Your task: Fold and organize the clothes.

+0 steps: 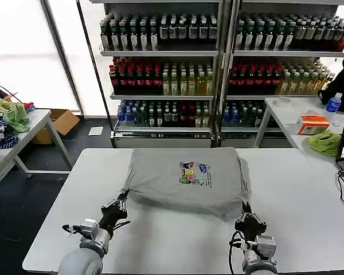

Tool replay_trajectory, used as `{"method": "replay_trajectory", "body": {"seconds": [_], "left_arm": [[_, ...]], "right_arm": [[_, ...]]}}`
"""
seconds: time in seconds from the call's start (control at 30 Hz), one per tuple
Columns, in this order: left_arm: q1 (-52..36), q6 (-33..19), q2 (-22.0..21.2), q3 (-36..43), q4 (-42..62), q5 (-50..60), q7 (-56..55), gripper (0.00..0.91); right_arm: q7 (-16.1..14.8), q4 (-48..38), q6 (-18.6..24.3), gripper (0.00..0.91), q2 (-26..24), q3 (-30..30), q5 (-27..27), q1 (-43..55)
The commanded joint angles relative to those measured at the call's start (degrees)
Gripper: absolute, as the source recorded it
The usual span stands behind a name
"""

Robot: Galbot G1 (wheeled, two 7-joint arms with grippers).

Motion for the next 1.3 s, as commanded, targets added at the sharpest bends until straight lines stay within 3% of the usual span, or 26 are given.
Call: {"method": "replay_trajectory", "body": {"seconds": [0.03, 0.63, 1.3], "left_arm": [[-4.38, -0.55, 0.31, 0.46, 3.26, -0.61, 0.08, 0.0], [-11.72, 0.83, 0.76, 2.85, 11.23, -3.47, -0.02, 0.0], [-19.54, 0.96, 0.89, 5.8, 21.3, -4.11, 0.0, 0.0]], "right_arm": [[-0.73, -2.75, -0.72, 0.0, 0.02, 0.2, -0.31, 7.98], [-1.81, -14.12, -0.93, 0.0, -0.19, -0.61, -0.3, 17.64], [-4.83, -25.59, -4.15, 0.0, 0.01, -2.7, 0.36, 29.9]]}}
